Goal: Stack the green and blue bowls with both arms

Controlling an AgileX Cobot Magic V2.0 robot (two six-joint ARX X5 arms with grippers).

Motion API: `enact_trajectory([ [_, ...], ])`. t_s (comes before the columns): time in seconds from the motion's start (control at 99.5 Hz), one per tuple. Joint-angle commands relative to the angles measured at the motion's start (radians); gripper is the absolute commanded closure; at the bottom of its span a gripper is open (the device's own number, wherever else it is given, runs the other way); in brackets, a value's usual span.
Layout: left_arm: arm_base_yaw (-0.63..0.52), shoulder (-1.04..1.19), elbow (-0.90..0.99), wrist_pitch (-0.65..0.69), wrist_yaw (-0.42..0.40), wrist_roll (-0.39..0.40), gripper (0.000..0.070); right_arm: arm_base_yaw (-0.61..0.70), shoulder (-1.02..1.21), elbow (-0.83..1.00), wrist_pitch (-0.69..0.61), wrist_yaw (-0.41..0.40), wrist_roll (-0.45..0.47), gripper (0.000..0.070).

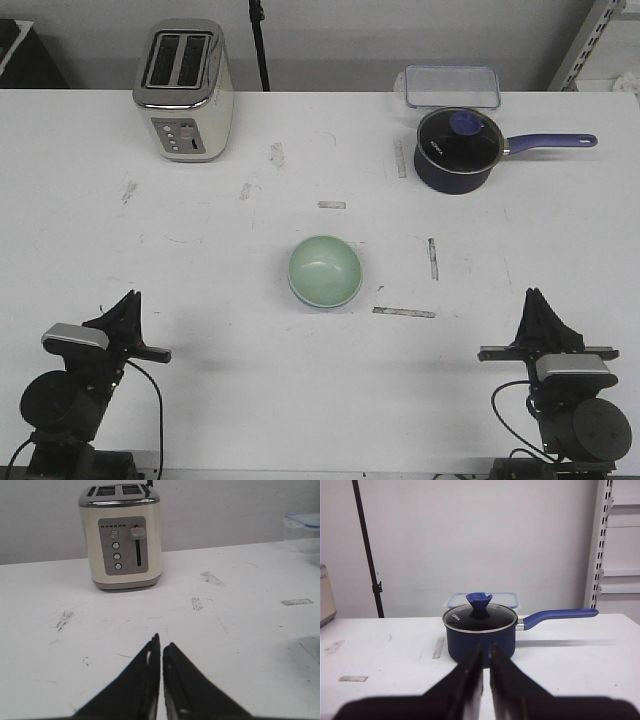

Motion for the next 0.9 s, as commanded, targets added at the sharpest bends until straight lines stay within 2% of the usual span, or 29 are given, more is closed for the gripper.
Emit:
enact_trajectory([
  [0.0, 0.003, -0.025, 0.004, 0.004, 0.002, 0.014, 0.0698, 0.001, -0.002, 0.001, 0.013, 0.0, 0.003, 0.0685],
  [0.432, 0.002, -0.118, -0.003, 0.006, -0.001, 0.013, 0.0699, 0.001, -0.002, 0.001, 0.013, 0.0, 0.003, 0.0685],
  [0.684, -0.022, -0.129, -0.055, 0.09, -0.168, 0.012, 0.0699, 0.001, -0.002, 0.001, 0.013, 0.0, 0.003, 0.0685],
  [0.794, -0.029, -0.129, -0.089, 0.105, -0.185, 0.012, 0.0699, 0.001, -0.002, 0.001, 0.013, 0.0, 0.003, 0.0685],
  [0.895, -0.029, -0.13, -0.144, 0.183, -0.185, -0.005, 0.0699, 0.001, -0.002, 0.001, 0.013, 0.0, 0.003, 0.0685],
])
